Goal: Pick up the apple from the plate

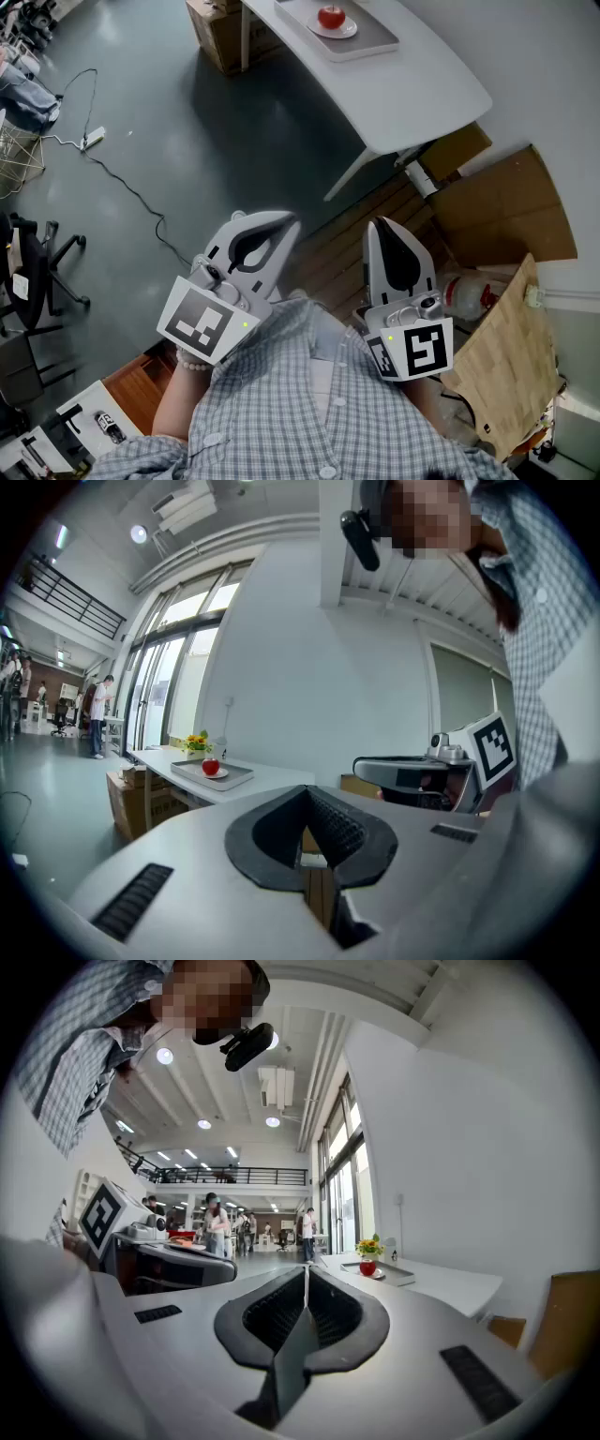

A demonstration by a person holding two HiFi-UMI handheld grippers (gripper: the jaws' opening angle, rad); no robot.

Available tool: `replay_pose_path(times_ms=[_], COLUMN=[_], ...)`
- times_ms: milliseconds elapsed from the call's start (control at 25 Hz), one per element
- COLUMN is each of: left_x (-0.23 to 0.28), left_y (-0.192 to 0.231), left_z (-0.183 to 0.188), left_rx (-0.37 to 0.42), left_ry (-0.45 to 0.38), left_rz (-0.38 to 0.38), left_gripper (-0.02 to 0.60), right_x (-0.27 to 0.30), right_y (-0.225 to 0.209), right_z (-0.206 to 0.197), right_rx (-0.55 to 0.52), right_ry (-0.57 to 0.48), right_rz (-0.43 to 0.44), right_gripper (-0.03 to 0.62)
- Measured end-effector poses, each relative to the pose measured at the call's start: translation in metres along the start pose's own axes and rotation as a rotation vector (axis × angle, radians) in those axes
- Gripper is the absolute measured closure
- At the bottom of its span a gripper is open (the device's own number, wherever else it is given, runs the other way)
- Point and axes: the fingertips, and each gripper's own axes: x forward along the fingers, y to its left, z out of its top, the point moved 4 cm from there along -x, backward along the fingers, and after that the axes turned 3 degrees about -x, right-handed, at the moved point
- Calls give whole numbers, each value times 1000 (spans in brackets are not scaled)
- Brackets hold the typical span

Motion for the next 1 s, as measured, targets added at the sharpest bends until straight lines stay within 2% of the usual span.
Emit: replay_pose_path(times_ms=[560, 1000], left_x=[8, 25], left_y=[5, 68], left_z=[-2, 0], left_rx=[0, -46], left_ry=[10, 31], left_rz=[1, 64], left_gripper=[572, 572], right_x=[2, 66], right_y=[-8, -27], right_z=[-9, -22], right_rx=[23, 54], right_ry=[17, 55], right_rz=[-20, -19], right_gripper=[565, 565])
